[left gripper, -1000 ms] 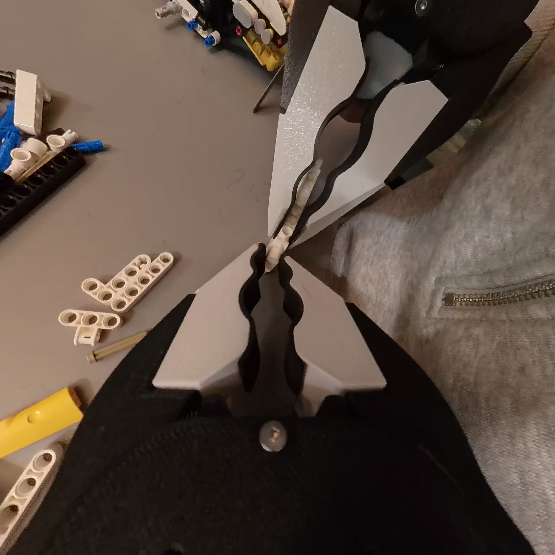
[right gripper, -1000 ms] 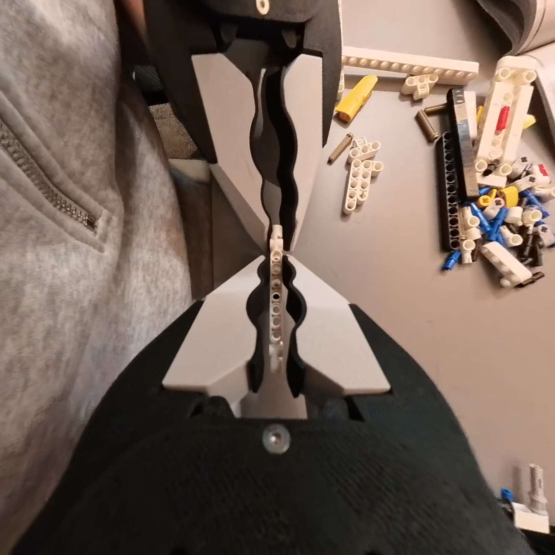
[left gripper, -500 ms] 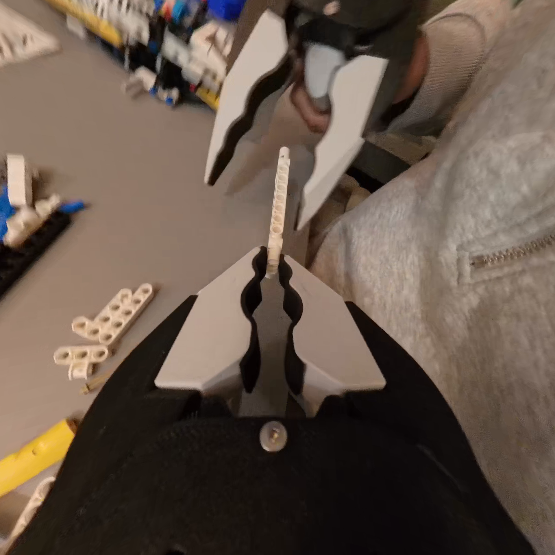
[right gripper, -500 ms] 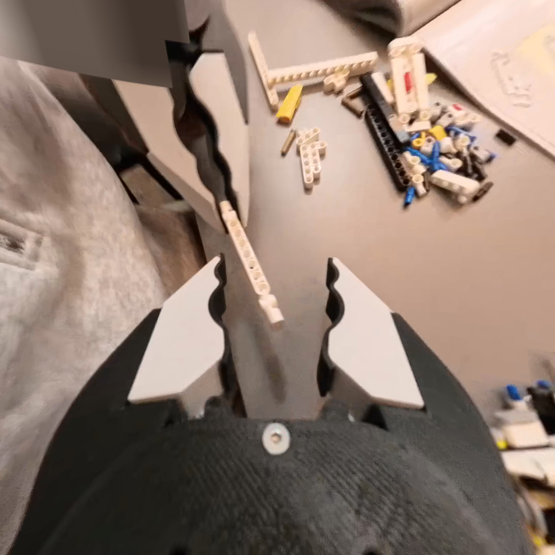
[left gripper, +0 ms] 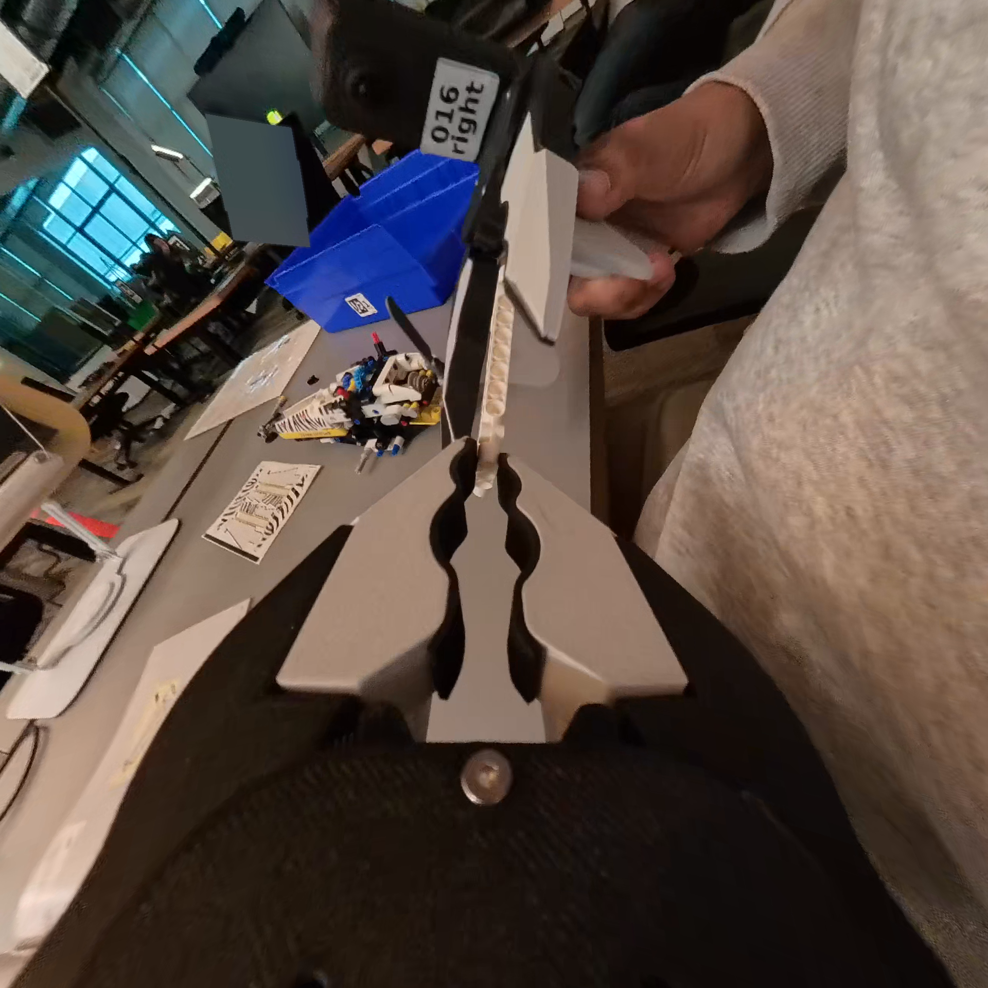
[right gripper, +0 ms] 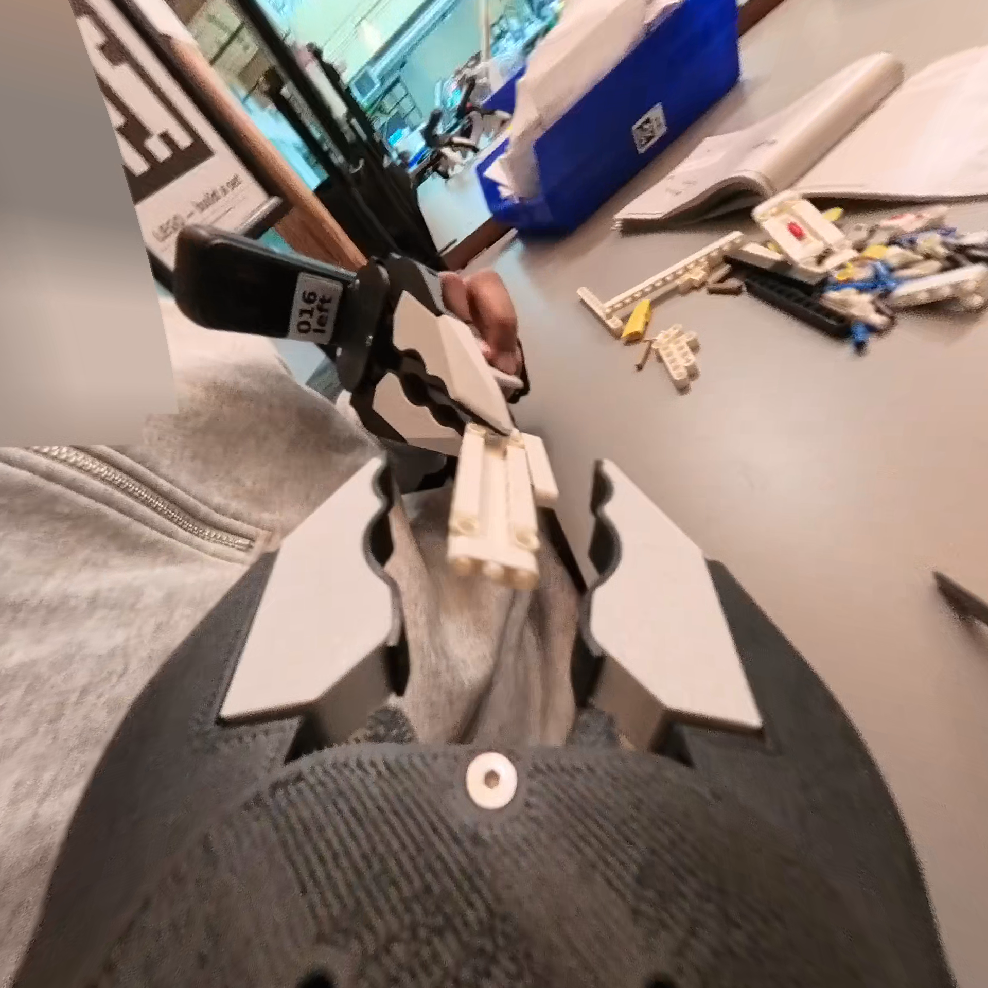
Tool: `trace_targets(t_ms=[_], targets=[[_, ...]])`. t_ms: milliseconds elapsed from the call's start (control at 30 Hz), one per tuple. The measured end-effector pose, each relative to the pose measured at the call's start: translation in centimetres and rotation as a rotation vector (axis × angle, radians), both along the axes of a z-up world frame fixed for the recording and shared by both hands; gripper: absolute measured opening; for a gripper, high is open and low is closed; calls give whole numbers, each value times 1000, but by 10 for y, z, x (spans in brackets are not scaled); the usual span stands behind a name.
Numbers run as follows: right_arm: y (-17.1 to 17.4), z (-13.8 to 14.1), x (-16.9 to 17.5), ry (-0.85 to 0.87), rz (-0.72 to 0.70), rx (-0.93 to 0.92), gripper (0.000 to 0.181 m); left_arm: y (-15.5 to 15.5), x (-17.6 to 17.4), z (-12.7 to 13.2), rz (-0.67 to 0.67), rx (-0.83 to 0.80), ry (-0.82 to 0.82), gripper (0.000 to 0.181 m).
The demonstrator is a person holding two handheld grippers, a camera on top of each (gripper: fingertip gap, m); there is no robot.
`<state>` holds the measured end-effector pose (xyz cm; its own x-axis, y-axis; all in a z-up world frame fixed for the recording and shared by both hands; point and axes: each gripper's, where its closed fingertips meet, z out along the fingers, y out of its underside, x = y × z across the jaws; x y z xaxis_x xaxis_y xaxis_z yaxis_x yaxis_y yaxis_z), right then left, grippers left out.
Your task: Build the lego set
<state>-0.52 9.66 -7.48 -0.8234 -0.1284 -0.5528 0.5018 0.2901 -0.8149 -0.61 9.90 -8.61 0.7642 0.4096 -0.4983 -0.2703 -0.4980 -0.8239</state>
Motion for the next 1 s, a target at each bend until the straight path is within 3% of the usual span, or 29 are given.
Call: trace_targets(t_ms=[67,100,200,300,400,467,633,700,833,1000], targets=[[1,4,3,83,-5,-6,31,5,0,2,17,-21,51,6],[2,4,0,137,-33,4,22,6,0,5,28,-22,77,6],[4,8,-1,212,-46,2,22,7,-1,10,49,-13,127,6],[6,9,-14,246,-112,8,59,6,-4,14,71,-18,173,6],[6,6,-8,212,-44,24,50,3,-7,16,71,-6,178,6],[5,5,-11,211,-53,28,34,2,-8,17,65,7,181,6],[4,5,-14,158,-45,8,35,0,-12,14,75,-10,190,6],[3,6,-13,69,-22,-11,44,-1,-14,11,89,-42,202,7],[5,5,-16,-24,-19,-31,35,1,-13,11,76,-21,193,6],[3,-5,-22,82,-77,20,33,-2,-21,1,130,-61,208,7]])
